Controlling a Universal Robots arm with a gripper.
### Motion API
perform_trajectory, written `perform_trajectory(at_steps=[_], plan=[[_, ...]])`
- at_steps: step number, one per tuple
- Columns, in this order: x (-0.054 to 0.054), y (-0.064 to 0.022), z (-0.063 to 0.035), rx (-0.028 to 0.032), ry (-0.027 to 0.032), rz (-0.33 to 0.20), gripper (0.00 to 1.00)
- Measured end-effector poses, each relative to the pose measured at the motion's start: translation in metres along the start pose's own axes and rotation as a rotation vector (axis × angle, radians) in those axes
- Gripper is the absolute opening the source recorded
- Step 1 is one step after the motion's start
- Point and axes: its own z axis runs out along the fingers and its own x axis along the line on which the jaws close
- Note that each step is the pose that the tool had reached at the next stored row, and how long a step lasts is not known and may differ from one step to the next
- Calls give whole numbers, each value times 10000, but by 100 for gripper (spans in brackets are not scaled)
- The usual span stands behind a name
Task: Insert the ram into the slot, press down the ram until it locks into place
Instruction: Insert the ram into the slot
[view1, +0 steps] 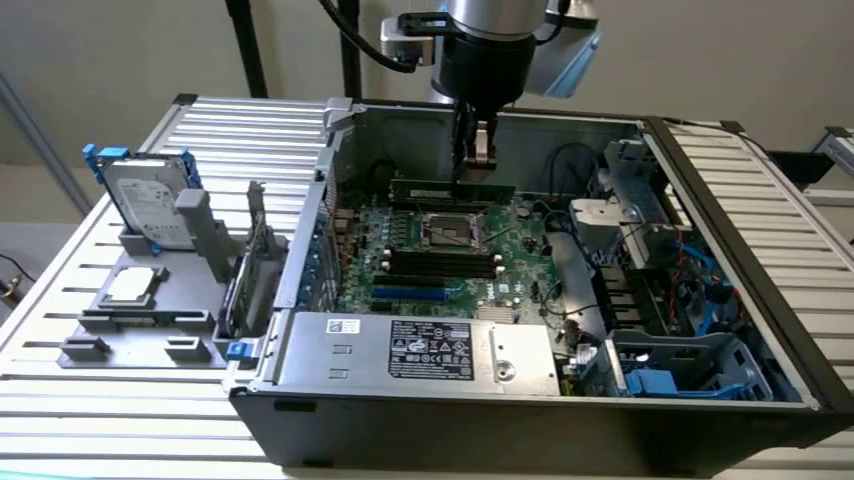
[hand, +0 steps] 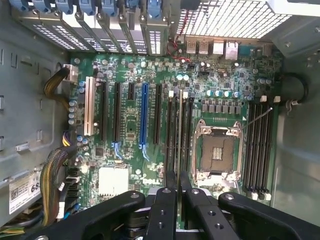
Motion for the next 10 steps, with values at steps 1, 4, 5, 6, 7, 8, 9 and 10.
perform_trajectory(at_steps=[1, 4, 5, 6, 7, 8, 9, 10], plan=[[0, -1, 18, 0, 1, 2, 14], [1, -2, 73, 0, 0, 18, 14], [2, -2, 91, 1, 0, 27, 14], [2, -3, 109, 0, 0, 42, 14], [2, -3, 128, 0, 0, 59, 14], [3, -4, 145, 0, 0, 79, 14], [3, -4, 164, 1, -1, 99, 14], [3, -5, 182, 2, -3, 119, 14]])
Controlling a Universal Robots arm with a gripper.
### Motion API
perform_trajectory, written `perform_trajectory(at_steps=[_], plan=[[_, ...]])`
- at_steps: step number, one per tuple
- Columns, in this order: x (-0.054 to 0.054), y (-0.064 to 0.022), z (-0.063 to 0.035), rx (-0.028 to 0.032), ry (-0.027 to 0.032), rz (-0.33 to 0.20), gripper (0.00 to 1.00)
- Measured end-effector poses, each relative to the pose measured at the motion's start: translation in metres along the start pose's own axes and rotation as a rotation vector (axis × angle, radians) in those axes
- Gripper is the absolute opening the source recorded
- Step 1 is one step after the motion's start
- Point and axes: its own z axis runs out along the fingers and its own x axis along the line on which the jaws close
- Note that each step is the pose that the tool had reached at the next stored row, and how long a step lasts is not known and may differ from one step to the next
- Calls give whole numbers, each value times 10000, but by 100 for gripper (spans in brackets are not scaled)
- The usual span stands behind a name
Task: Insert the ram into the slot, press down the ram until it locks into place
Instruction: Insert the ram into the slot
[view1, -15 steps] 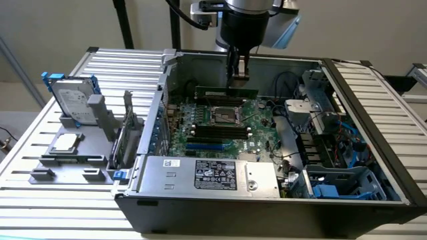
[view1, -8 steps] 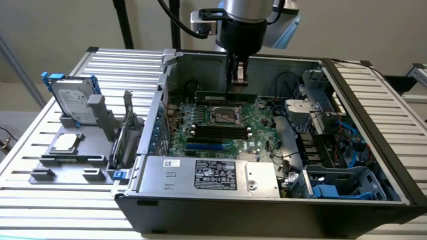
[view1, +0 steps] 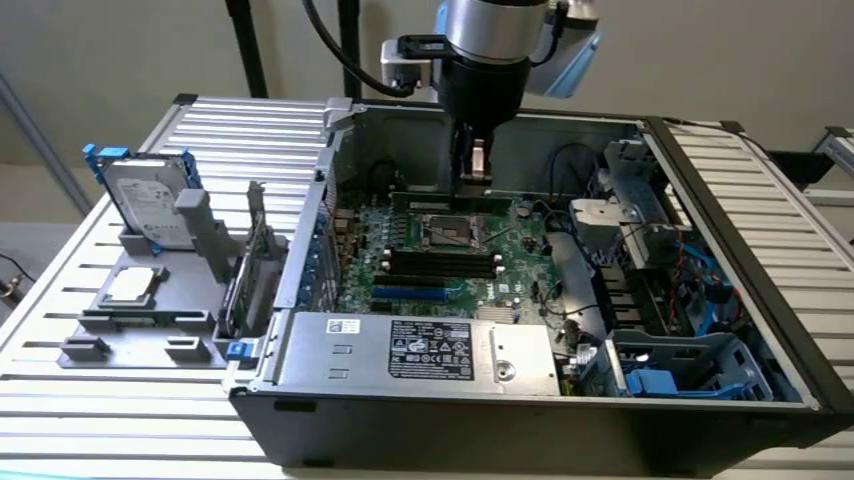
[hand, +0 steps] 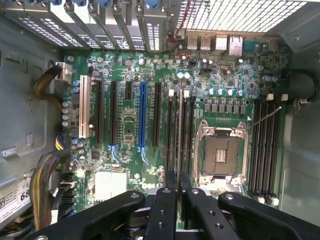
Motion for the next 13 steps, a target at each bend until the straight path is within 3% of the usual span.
perform_trajectory(at_steps=[13], plan=[[4, -6, 236, 3, -5, 242, 14]])
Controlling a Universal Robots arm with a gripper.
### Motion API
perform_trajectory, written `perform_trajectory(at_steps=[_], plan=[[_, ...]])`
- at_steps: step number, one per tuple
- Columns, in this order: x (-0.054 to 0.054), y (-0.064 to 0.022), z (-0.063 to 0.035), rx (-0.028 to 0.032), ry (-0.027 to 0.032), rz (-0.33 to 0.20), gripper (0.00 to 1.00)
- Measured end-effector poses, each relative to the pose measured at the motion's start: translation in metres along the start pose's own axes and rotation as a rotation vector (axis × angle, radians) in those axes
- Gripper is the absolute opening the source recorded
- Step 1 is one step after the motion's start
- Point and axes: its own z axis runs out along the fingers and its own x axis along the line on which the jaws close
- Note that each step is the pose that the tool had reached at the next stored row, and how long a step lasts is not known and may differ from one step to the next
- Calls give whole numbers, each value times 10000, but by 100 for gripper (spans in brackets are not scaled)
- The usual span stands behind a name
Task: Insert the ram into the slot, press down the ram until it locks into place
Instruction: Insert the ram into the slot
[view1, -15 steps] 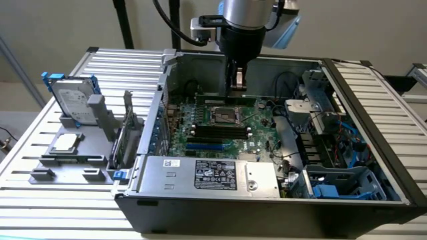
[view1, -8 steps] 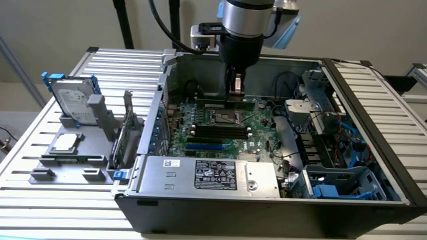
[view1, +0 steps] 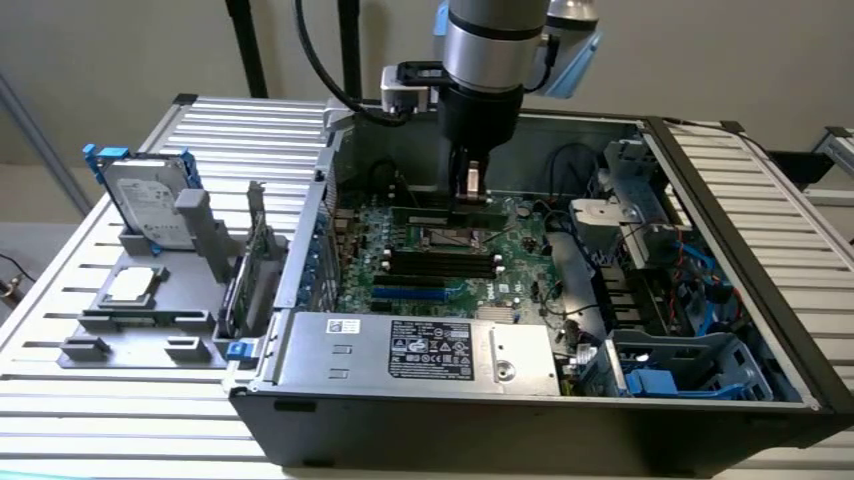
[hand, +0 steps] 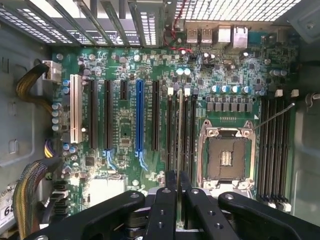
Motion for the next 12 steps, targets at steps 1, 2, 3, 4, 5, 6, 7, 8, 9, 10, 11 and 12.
perform_trajectory(at_steps=[1, 2, 3, 4, 5, 6, 7, 8, 9, 10, 11, 12], plan=[[0, 0, 17, 0, 1, 8, 14], [1, -1, 37, 1, 0, 14, 14], [1, -1, 55, 1, 0, 18, 14], [1, -2, 73, 1, -1, 22, 14], [1, -3, 91, 1, -1, 24, 14], [2, -3, 109, 2, -2, 26, 14], [2, -3, 128, 1, 0, 28, 14], [3, -4, 145, 1, 0, 30, 14], [4, -4, 164, 1, -1, 31, 14], [6, -4, 183, 2, -2, 32, 14], [8, -5, 201, 2, -2, 32, 14], [11, -6, 219, 0, 1, 31, 14]])
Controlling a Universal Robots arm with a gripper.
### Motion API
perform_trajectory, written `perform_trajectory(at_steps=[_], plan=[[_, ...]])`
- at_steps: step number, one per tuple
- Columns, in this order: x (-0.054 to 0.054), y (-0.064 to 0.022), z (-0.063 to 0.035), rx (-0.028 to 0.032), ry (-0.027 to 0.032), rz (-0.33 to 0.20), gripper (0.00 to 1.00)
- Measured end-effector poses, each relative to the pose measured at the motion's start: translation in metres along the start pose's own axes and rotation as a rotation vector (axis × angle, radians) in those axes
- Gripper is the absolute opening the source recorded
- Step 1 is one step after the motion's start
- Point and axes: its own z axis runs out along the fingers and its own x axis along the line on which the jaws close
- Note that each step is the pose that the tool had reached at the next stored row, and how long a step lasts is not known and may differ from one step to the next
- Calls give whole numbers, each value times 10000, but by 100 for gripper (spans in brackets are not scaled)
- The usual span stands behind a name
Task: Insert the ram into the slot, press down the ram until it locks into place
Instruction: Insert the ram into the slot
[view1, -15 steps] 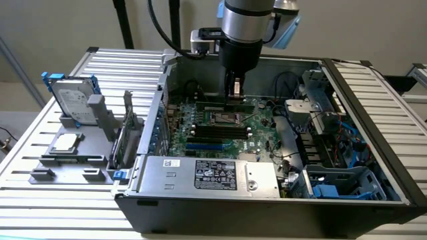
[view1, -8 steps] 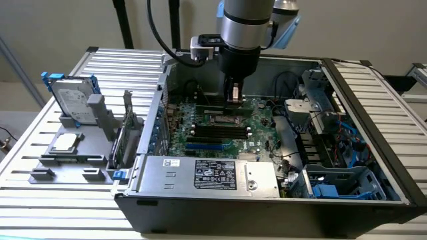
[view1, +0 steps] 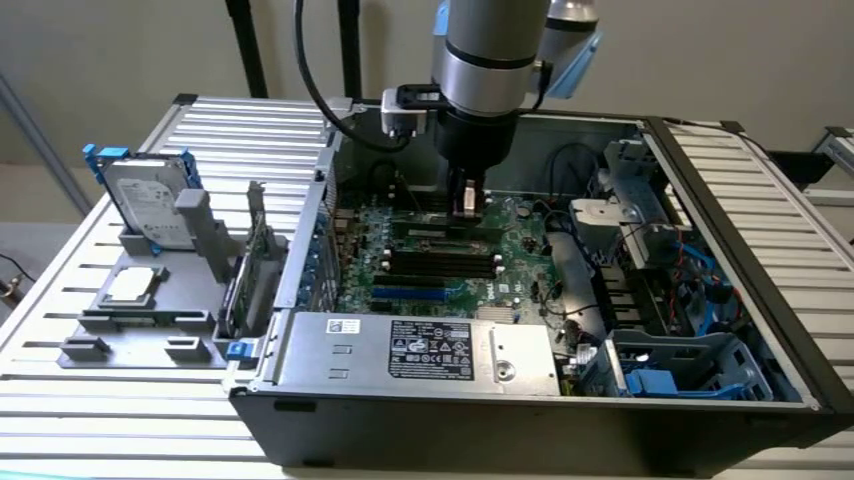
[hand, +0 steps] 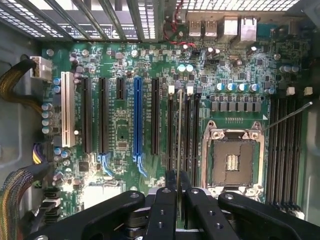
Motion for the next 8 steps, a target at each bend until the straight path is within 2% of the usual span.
perform_trajectory(at_steps=[8], plan=[[15, -5, 145, 20, -2, -1, 14]])
